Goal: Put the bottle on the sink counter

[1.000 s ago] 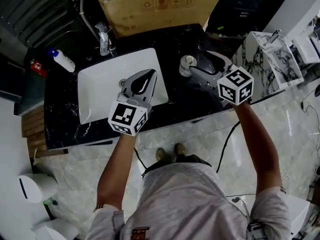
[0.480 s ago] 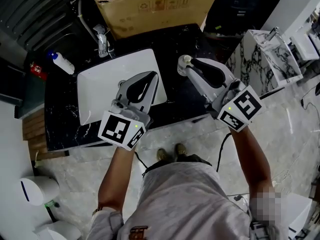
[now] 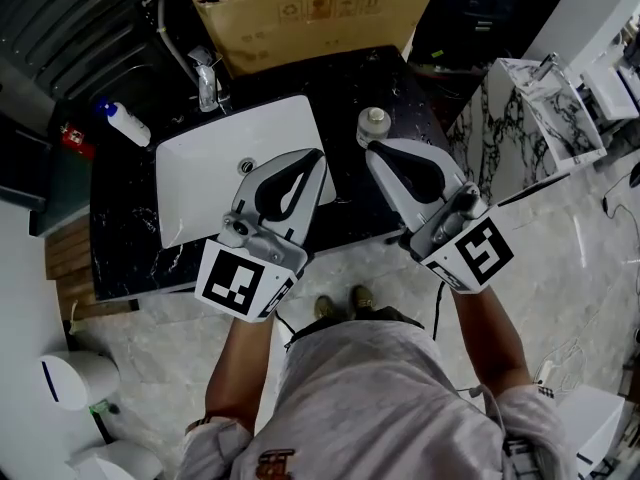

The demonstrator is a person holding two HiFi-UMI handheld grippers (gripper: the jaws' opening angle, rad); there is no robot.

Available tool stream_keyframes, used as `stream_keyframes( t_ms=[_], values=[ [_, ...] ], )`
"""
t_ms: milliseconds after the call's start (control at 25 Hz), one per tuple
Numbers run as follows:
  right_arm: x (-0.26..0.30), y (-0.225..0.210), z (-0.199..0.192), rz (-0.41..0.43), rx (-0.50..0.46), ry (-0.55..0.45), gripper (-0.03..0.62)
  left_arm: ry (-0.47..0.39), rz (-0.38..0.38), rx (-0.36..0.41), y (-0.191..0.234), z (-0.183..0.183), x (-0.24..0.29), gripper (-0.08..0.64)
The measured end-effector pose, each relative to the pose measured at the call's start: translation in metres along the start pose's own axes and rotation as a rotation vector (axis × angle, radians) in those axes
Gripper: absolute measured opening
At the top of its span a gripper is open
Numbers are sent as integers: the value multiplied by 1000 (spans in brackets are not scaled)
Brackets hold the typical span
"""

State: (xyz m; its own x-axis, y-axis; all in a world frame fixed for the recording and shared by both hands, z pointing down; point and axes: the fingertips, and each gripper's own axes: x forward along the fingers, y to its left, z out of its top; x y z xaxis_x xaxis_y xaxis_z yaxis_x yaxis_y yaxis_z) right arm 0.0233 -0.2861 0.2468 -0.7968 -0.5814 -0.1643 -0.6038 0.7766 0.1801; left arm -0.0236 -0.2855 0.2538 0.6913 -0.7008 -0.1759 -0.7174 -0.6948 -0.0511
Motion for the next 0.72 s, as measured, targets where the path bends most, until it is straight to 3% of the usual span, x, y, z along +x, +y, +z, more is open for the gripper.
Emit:
stream_keyframes(
  t_ms=[200,440,720],
  values=[
    [-4,11,-8,-2,43,-13,2,-11,-28,11,-14,1,-4,-1],
    [-10,18,-6,1,27,-23,0,20,-44,11,-24,-8,-10,-2],
    [-14,20,-9,1,31,-15,0,-3,-34,10,-26,-4,-10,-1]
  ],
)
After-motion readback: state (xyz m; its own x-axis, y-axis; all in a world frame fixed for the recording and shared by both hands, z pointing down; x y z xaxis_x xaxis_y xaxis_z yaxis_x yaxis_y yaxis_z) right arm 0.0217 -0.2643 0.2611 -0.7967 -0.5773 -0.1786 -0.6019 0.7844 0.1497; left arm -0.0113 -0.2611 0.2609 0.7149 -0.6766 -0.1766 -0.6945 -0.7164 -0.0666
